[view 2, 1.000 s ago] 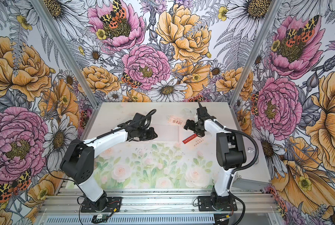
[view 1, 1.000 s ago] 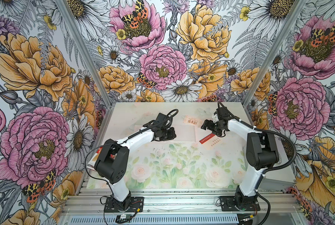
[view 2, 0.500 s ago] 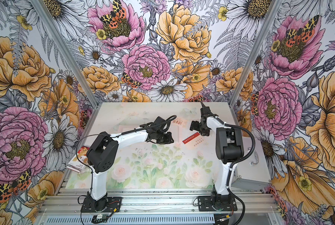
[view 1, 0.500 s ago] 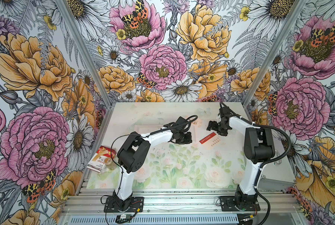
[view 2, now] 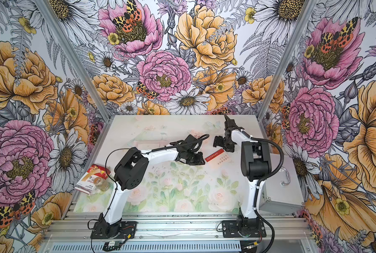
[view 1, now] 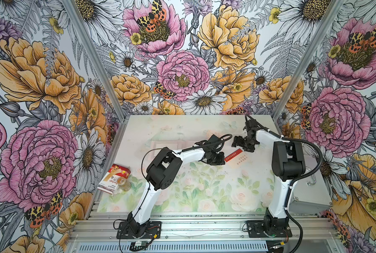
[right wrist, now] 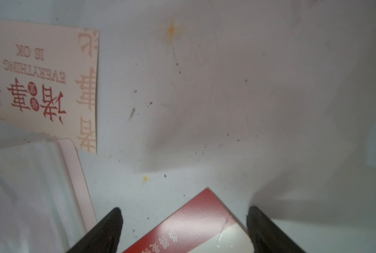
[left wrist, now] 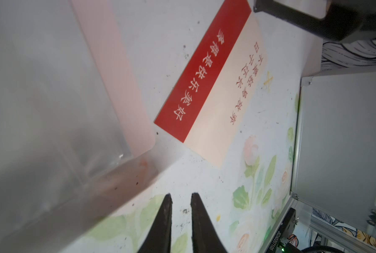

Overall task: Place the photos into the photo albums
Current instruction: Move the photo to the center of the board.

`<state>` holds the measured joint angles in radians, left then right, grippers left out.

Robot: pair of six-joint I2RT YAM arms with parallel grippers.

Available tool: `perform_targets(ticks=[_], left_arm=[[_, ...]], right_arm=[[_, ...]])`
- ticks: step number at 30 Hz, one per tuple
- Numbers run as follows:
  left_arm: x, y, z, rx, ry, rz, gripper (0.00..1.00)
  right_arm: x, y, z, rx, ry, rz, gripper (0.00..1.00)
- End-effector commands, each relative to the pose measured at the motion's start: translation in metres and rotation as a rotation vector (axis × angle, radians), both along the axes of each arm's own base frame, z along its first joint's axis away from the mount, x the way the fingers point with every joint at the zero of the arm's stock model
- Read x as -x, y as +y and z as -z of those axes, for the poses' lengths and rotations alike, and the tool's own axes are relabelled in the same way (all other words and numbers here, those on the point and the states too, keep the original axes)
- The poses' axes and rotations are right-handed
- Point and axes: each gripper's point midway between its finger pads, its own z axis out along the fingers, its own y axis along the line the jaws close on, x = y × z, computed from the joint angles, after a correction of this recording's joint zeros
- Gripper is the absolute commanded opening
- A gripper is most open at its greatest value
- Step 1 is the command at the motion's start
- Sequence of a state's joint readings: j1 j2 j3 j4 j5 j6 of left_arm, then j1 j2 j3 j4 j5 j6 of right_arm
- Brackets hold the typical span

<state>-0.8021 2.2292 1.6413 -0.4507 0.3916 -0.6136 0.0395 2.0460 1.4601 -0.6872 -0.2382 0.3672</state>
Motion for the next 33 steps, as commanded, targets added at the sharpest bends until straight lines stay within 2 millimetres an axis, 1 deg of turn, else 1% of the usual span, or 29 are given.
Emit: perform_targets(ticks=[1, 6, 10, 14, 17, 20, 25, 28, 30, 33], left_arm=[[-0.002, -0.005, -0.001, 0.022, 0.010, -0.003, 0.19], [0.002, 0.000, 0.008, -0.002, 0.022, -0.009, 0.19], [0.004, 0.007, 0.012, -0.020, 0.021, -0.014, 0.19], [0.011, 0.020, 0.016, -0.055, 0.010, -0.018, 0.19], [0.020, 0.032, 0.020, -0.068, 0.010, -0.025, 0.19], [0.026, 0.042, 0.022, -0.073, 0.015, -0.039, 0.20], [0.034, 0.054, 0.016, -0.069, 0.003, -0.062, 0.19], [0.040, 0.065, 0.016, -0.089, -0.004, -0.070, 0.20], [0.043, 0.072, 0.017, -0.099, -0.005, -0.077, 0.20], [0.046, 0.081, 0.017, -0.105, -0.006, -0.086, 0.20]], right_arm=[[0.020, 0.010, 0.006, -0.049, 0.047, -0.025, 0.89], [0.042, 0.018, 0.009, -0.062, 0.078, -0.045, 0.87], [0.063, 0.033, 0.011, -0.065, 0.104, -0.075, 0.87], [0.090, 0.054, 0.013, -0.063, 0.136, -0.121, 0.87], [0.107, 0.063, 0.017, -0.056, 0.158, -0.142, 0.87], [0.120, 0.065, 0.016, -0.051, 0.169, -0.144, 0.87], [0.133, 0.067, 0.007, -0.092, 0.164, -0.135, 0.87], [0.138, 0.070, 0.001, -0.114, 0.156, -0.130, 0.87], [0.140, 0.065, -0.003, -0.099, 0.146, -0.114, 0.88], [0.140, 0.053, -0.005, -0.053, 0.127, -0.078, 0.88]])
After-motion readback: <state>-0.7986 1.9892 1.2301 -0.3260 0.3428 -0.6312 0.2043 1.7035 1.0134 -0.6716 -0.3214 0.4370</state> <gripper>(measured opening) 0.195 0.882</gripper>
